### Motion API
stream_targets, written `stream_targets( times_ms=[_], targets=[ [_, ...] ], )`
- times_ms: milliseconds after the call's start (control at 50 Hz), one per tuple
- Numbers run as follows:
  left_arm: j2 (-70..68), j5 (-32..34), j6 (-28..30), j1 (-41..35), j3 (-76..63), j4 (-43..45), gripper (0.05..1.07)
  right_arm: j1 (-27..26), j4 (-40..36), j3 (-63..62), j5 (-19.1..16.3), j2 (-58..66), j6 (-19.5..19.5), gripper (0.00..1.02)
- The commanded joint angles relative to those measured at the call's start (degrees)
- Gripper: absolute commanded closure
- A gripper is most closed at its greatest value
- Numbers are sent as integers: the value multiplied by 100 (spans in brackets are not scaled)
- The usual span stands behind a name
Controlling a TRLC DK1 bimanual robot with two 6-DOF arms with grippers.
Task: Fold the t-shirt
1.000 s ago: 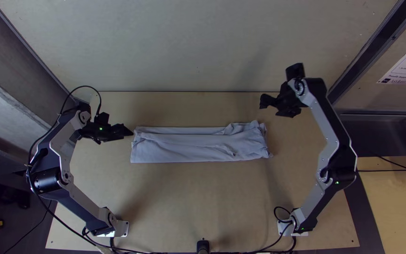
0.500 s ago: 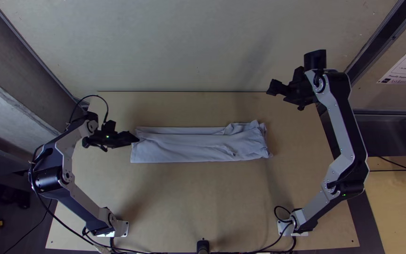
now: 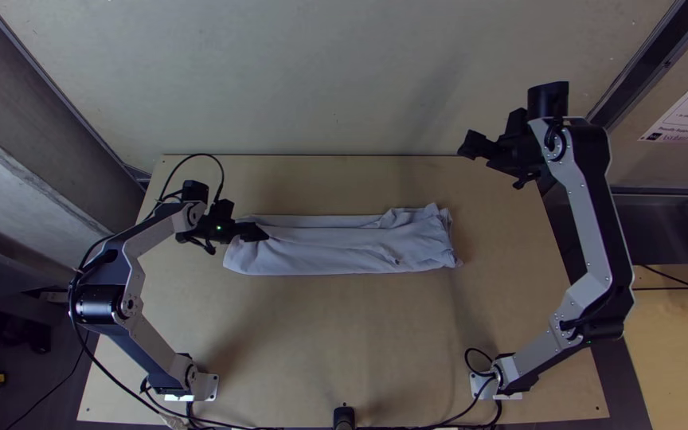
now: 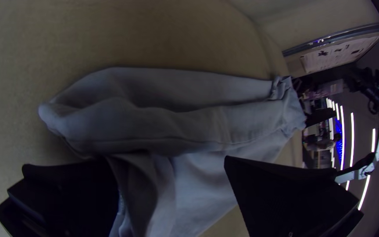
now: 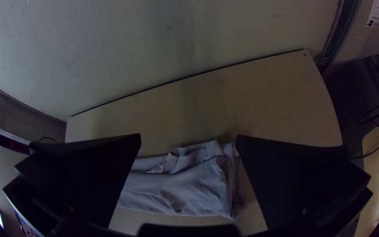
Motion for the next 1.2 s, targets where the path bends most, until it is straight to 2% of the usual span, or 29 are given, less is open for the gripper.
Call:
stream_targets(
  times_ms=[0,160,300,420,520,580,680,880,1180],
  targets=[
    [211,-476,-198,-341,-170,-113,10,-48,26,-173,-23,-237,-18,3],
    [229,-793,-382,-692,-205,-25,10,-39,26,-323,-23,-325,-10,3],
    [202,-819,-506,-912,-249,-60,13,22,26,-428,-23,-386,43,3],
    [114,-1048,-769,-982,-258,-25,39,57,26,-586,-23,-466,78,3],
    [18,-1127,-901,-982,-249,71,77,92,26,-736,-23,-545,131,3],
    [-97,-1302,-1007,-974,-293,309,105,92,26,-824,-23,-597,149,3],
    [-149,-1760,-1340,-815,-240,414,105,101,35,-973,-23,-668,192,3],
    [-413,-1786,-1165,-174,-38,256,105,92,202,-1263,-23,-852,280,3],
    [-668,-1909,154,1232,498,-597,105,-189,255,-1571,-14,-975,236,3]
  ],
)
